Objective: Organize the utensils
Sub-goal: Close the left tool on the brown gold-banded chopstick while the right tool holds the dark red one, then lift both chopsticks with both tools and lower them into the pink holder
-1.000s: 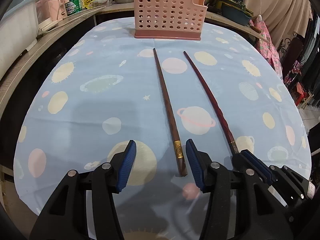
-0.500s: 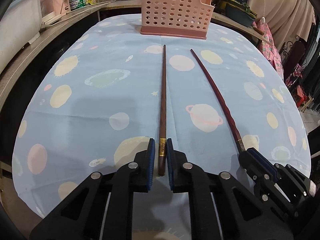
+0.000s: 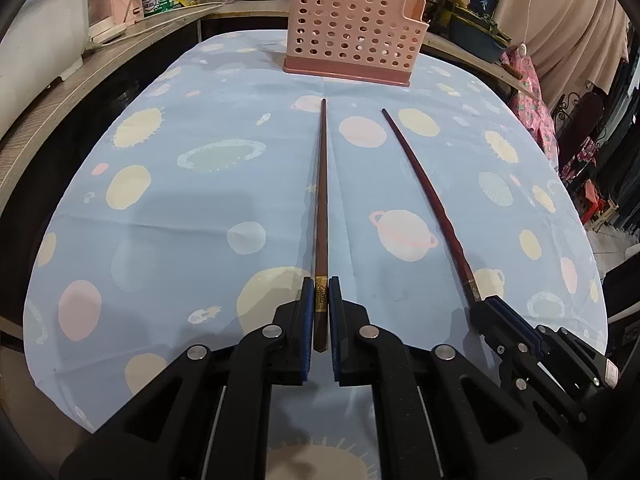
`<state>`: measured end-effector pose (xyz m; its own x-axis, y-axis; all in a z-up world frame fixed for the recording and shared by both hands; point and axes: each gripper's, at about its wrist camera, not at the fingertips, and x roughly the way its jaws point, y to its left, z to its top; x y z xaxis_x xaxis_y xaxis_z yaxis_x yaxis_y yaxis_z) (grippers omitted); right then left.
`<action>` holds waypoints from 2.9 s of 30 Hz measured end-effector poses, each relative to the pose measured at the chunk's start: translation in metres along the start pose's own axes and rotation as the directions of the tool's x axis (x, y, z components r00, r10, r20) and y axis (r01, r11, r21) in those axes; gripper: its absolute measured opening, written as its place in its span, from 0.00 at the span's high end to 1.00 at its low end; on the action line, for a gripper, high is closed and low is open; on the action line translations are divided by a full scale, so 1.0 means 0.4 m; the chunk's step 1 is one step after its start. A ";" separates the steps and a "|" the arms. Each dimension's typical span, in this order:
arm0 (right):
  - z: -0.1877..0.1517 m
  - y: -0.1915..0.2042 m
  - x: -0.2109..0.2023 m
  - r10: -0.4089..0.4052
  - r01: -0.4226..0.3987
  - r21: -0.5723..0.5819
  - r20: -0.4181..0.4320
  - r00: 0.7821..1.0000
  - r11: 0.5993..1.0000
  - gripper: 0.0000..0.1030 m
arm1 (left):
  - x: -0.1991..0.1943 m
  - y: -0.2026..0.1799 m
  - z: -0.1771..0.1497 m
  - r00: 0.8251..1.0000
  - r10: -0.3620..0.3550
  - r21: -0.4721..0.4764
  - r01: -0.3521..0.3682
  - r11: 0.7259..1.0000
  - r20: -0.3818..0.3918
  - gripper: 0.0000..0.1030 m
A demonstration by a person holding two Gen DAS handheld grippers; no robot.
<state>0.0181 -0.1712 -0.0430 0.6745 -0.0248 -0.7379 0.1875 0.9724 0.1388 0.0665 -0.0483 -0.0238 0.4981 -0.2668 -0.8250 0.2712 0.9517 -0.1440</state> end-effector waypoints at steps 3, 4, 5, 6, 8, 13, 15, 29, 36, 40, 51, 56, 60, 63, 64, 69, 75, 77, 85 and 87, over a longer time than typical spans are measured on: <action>0.003 0.001 -0.011 0.002 -0.002 -0.001 0.008 1.000 1.000 0.93 | -0.019 0.010 0.007 1.000 -0.002 -0.012 0.002 1.000 0.015 0.93; 0.005 0.002 -0.015 0.003 -0.003 -0.001 0.011 1.000 1.000 0.93 | -0.025 0.012 0.010 1.000 -0.003 -0.016 0.004 1.000 0.020 0.93; 0.008 0.004 -0.020 0.003 -0.003 -0.003 0.015 1.000 1.000 0.93 | -0.034 0.014 0.014 1.000 -0.006 -0.020 0.006 1.000 0.028 0.93; 0.010 0.004 -0.026 0.004 -0.004 -0.004 0.020 1.000 1.000 0.93 | -0.041 0.016 0.017 0.999 -0.006 -0.022 0.007 1.000 0.033 0.93; 0.015 0.005 -0.036 0.004 -0.004 -0.005 0.028 1.000 1.000 0.93 | -0.056 0.019 0.024 0.999 -0.010 -0.027 0.011 1.000 0.045 0.93; 0.036 0.009 -0.061 0.003 -0.003 -0.010 0.050 0.999 1.000 0.93 | -0.096 0.026 0.051 0.996 -0.020 -0.034 0.023 0.999 0.082 0.93; 0.047 0.011 -0.071 0.000 0.000 -0.012 0.059 0.998 1.000 0.93 | -0.111 0.027 0.061 0.995 -0.023 -0.035 0.026 0.999 0.097 0.93; 0.170 0.025 -0.141 -0.012 0.022 -0.061 0.163 0.987 0.998 0.93 | -0.199 0.033 0.182 0.977 -0.012 -0.048 0.023 0.999 0.215 0.93; 0.267 0.021 -0.178 0.017 -0.004 -0.060 0.225 0.974 0.998 0.93 | -0.247 0.029 0.284 0.957 -0.008 -0.051 0.024 0.998 0.291 0.93; 0.326 0.011 -0.196 0.043 -0.032 -0.048 0.253 0.966 0.998 0.93 | -0.265 0.027 0.344 0.944 0.003 -0.051 0.015 0.999 0.329 0.93; 0.481 -0.014 -0.217 0.107 -0.106 -0.018 0.300 0.948 0.994 0.93 | -0.287 0.020 0.486 0.925 0.005 -0.044 0.013 0.999 0.381 0.93; 0.567 -0.028 -0.228 0.140 -0.146 -0.007 0.327 0.935 0.989 0.93 | -0.317 0.013 0.569 0.910 -0.009 -0.040 0.028 0.999 0.414 0.93; 0.652 -0.034 -0.254 0.159 -0.168 -0.008 0.376 0.913 0.986 0.93 | -0.351 0.008 0.644 0.890 -0.016 -0.042 0.039 0.998 0.456 0.93; 0.722 -0.036 -0.272 0.172 -0.185 -0.011 0.417 0.892 0.983 0.93 | -0.374 0.002 0.705 0.871 -0.008 -0.046 0.035 0.998 0.491 0.93; 0.746 -0.036 -0.276 0.176 -0.189 -0.012 0.430 0.886 0.982 0.93 | -0.381 0.001 0.720 0.866 -0.005 -0.048 0.034 0.998 0.500 0.93; 0.866 -0.027 -0.284 0.183 -0.201 -0.018 0.494 0.850 0.979 0.93 | -0.400 -0.011 0.820 0.839 0.015 -0.054 0.018 0.998 0.544 0.93; 0.976 -0.012 -0.256 0.206 -0.234 -0.016 0.541 0.815 0.972 0.93 | -0.372 -0.017 0.905 0.826 0.034 -0.059 -0.001 0.998 0.563 0.93; 1.003 -0.004 -0.229 0.208 -0.240 -0.010 0.537 0.818 0.971 0.93 | -0.347 -0.015 0.924 0.832 0.038 -0.061 -0.006 0.998 0.553 0.93; 1.034 0.023 -0.121 0.214 -0.239 -0.010 0.484 0.849 0.971 0.93 | -0.254 0.002 0.928 0.863 0.050 -0.068 -0.018 0.998 0.502 0.93; 1.036 0.023 -0.112 0.218 -0.244 -0.009 0.478 0.851 0.970 0.93 | -0.242 0.007 0.928 0.869 0.052 -0.072 -0.019 0.997 0.492 0.93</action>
<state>0.2853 -0.2573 0.2651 0.9561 0.0802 -0.2818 0.0111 0.9512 0.3084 0.3250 -0.0763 0.2585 0.8520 -0.2576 -0.4557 0.2022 0.9649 -0.1674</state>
